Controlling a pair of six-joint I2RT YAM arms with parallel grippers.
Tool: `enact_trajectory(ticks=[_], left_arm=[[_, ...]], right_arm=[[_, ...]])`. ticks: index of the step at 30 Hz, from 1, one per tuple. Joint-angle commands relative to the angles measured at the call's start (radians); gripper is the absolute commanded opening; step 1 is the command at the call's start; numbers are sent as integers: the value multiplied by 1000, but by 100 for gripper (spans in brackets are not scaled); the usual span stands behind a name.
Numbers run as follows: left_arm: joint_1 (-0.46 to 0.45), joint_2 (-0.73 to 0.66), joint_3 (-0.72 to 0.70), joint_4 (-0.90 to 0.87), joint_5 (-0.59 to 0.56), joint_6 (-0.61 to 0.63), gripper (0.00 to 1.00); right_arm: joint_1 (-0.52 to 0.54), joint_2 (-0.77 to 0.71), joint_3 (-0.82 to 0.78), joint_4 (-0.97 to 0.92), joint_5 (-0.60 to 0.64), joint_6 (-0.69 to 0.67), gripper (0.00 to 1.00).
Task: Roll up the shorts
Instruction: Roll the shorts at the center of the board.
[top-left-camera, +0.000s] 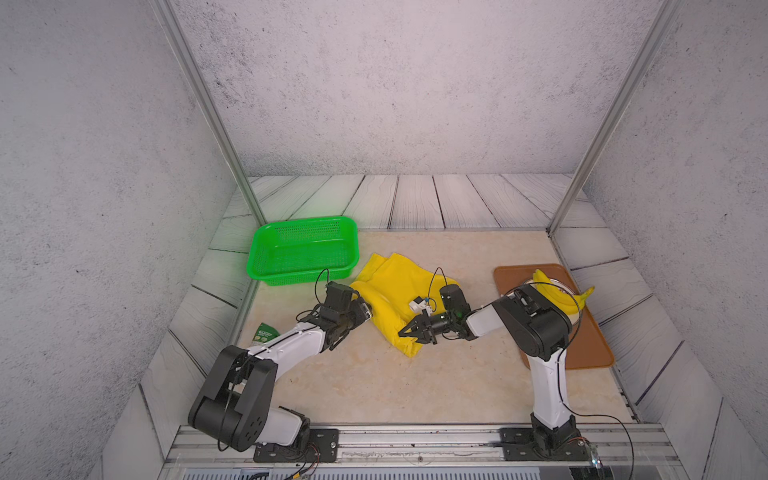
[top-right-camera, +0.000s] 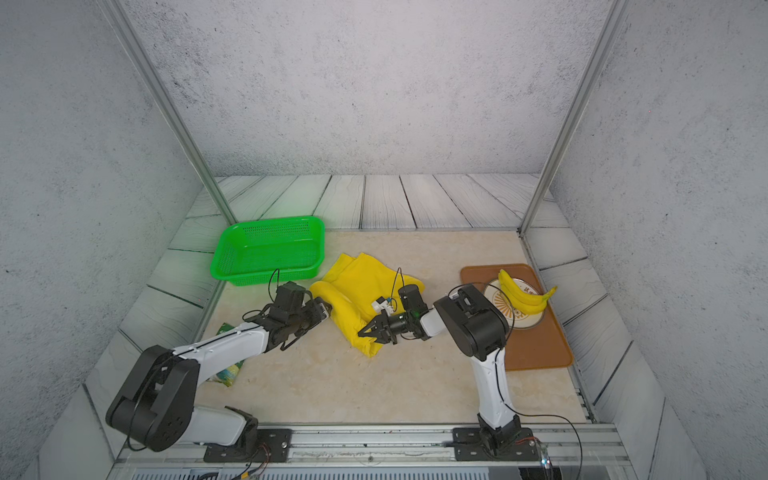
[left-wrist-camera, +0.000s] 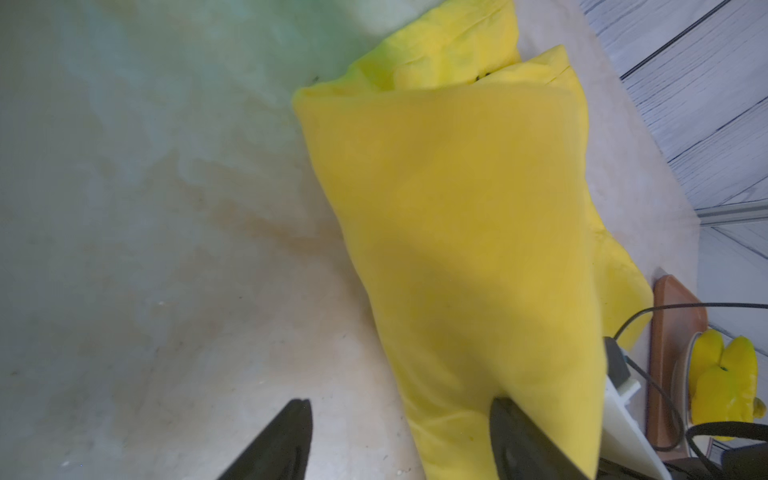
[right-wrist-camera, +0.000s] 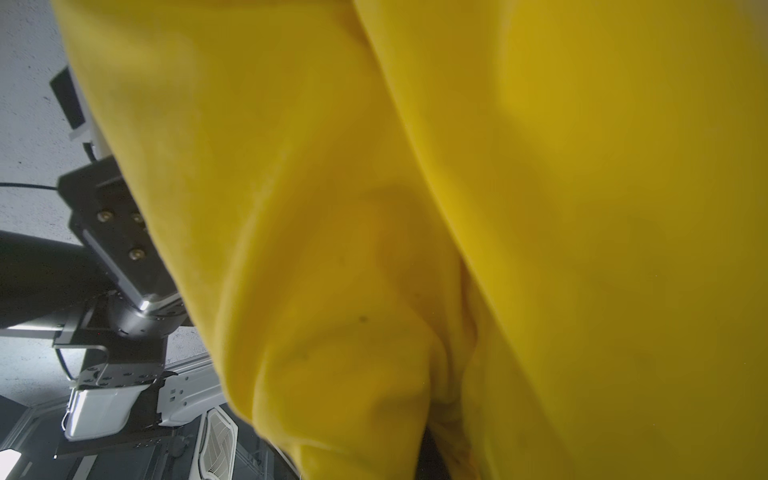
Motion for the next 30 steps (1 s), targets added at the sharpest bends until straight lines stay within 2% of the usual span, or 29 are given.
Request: enact_trajectory(ticks=[1, 5, 8, 11, 15, 20, 21, 23, 25, 27, 30], left_arm=[[-8, 37, 42, 43, -32, 20, 74], [-15, 107, 67, 91, -36, 25, 73], [-19, 186, 122, 48, -58, 31, 73], [-20, 261, 162, 26, -69, 31, 73], [-20, 322, 208, -7, -73, 38, 72], [-25, 389, 268, -81, -72, 41, 71], [-26, 396, 269, -80, -71, 41, 71], [-32, 403, 269, -86, -68, 39, 70], [-39, 407, 273, -100, -62, 38, 70], [-47, 408, 272, -109, -57, 37, 70], [-59, 408, 272, -127, -56, 35, 70]], right_arm=[[-13, 45, -10, -58, 51, 24, 3], [-19, 55, -12, -34, 52, 40, 4], [-26, 51, -12, -37, 51, 41, 8], [-37, 37, -11, -76, 57, 17, 21], [-54, -28, 4, -243, 80, -103, 41], [-90, -163, 51, -567, 139, -330, 48], [-94, -195, 67, -660, 167, -394, 48], [-93, -276, 122, -909, 297, -571, 49], [-86, -349, 153, -1050, 417, -680, 50], [-64, -414, 176, -1150, 568, -770, 51], [5, -489, 180, -1191, 760, -868, 53]])
